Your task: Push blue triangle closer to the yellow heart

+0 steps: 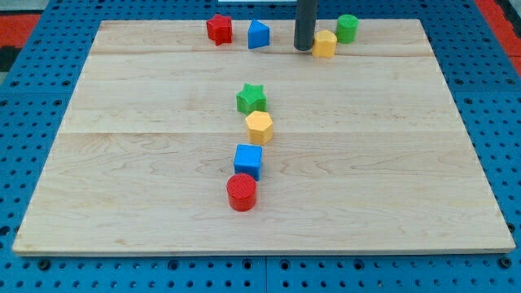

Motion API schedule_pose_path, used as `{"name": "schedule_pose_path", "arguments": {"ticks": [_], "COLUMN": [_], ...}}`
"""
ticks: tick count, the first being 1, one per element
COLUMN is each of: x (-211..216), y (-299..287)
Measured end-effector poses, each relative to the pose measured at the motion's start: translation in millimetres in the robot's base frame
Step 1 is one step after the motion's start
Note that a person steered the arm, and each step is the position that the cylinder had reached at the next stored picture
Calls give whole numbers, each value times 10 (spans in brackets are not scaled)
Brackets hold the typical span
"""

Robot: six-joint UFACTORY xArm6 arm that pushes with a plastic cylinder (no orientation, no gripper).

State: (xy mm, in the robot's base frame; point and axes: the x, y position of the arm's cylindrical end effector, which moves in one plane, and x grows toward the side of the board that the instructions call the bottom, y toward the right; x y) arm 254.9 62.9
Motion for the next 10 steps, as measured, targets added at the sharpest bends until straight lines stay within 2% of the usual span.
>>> {"name": "schedule_pose_path", "arguments": {"ticks": [2, 3, 5, 6, 9, 10], "x": [0, -36, -485, -508, -258, -172], "y": [-1298, -1392, -928, -805, -731, -461]}}
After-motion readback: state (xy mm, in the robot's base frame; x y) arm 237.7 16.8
